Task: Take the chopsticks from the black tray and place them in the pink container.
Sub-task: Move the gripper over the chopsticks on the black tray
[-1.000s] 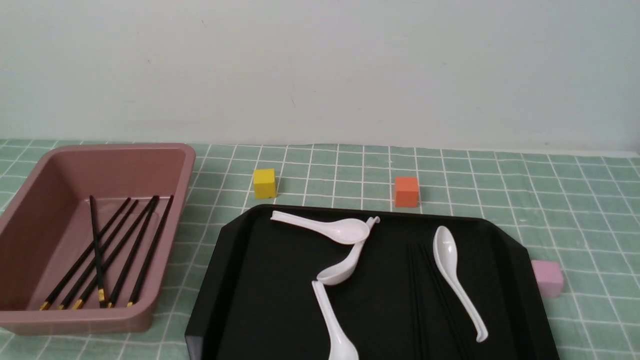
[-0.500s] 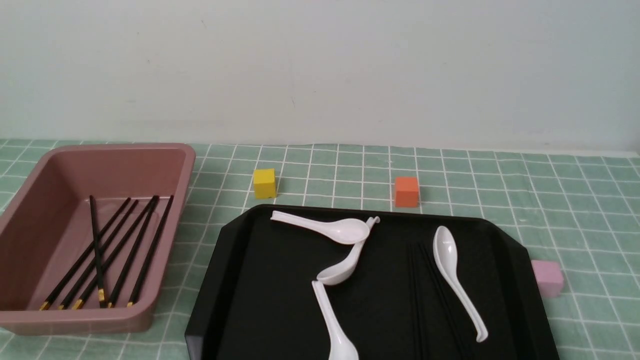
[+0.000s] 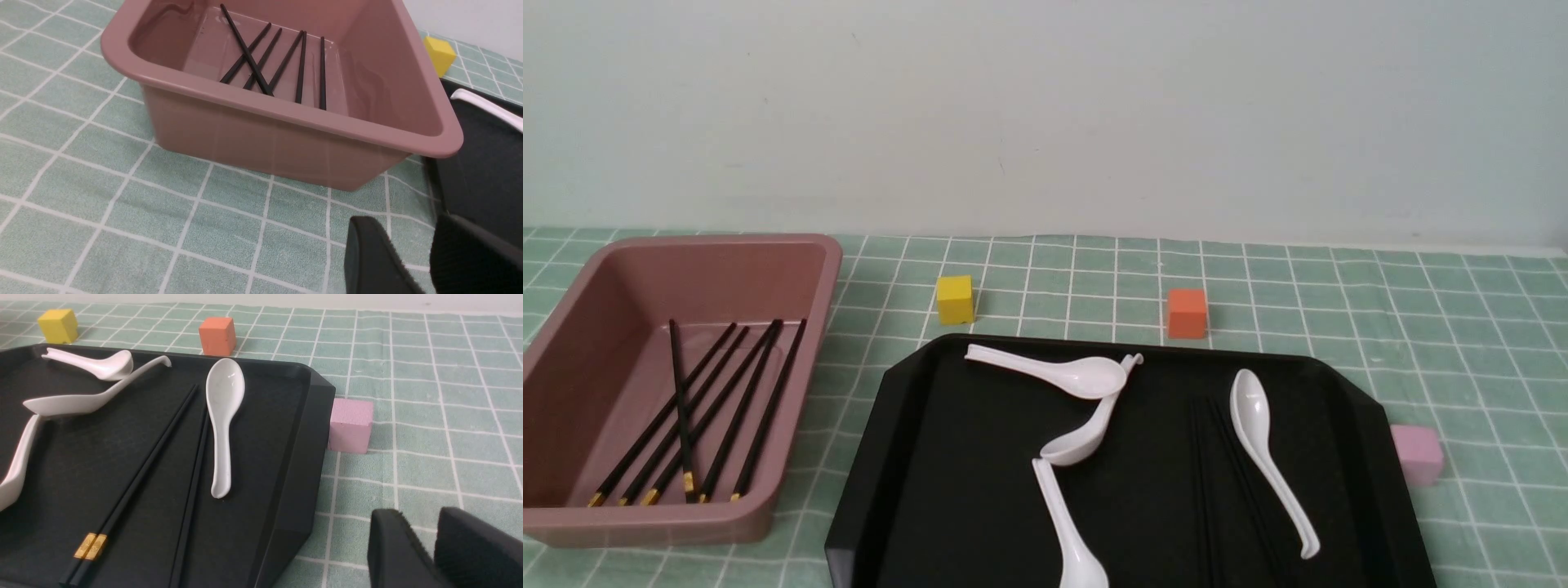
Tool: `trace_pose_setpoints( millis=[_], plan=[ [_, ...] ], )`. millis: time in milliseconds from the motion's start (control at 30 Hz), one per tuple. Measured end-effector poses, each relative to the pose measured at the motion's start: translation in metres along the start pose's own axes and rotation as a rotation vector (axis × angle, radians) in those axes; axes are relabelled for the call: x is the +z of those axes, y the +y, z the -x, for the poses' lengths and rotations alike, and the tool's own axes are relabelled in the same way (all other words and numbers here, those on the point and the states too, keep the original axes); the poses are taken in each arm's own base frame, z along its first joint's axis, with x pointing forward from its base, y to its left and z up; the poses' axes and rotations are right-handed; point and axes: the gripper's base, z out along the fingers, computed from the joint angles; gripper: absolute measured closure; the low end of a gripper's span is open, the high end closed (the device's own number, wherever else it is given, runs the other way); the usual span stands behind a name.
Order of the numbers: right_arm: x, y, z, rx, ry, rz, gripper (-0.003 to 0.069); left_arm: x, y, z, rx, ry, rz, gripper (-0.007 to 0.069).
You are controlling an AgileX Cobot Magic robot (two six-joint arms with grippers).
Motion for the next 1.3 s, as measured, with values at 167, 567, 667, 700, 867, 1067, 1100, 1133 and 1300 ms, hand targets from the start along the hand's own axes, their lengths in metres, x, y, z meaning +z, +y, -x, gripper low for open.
trace_pose_setpoints(
  millis=[167,567,667,700,867,1067,1100,1133,1300],
  plan=[
    [0.0,0.001,0.001,0.019,-0.008,0.007,0.0463,0.0,0.0,0.0,0.0,0.0,0.0,0.0386],
    [-0.002,0.012,0.017,0.851,-0.131,0.214,0.0449,0.0,0.0,0.0,0.0,0.0,0.0,0.0386],
    [-0.002,0.013,0.018,0.916,-0.137,0.23,0.0447,0.0,0.0,0.0,0.0,0.0,0.0,0.0386],
    [-0.002,0.013,0.018,0.926,-0.137,0.232,0.0447,0.0,0.0,0.0,0.0,0.0,0.0,0.0386],
    [-0.011,0.015,0.037,0.878,-0.195,0.263,0.0514,0.0,0.0,0.0,0.0,0.0,0.0,0.0386],
    [-0.031,0.025,0.104,0.563,-0.244,0.276,0.0664,0.0,0.0,0.0,0.0,0.0,0.0,0.0386],
    [-0.029,0.028,0.112,0.523,-0.199,0.275,0.0664,0.0,0.0,0.0,0.0,0.0,0.0,0.0386],
    [-0.025,0.031,0.12,0.474,-0.127,0.273,0.0664,0.0,0.0,0.0,0.0,0.0,0.0,0.0386],
    [0.011,0.043,0.134,0.306,0.403,0.246,0.0656,0.0,0.0,0.0,0.0,0.0,0.0,0.0386]
  ],
)
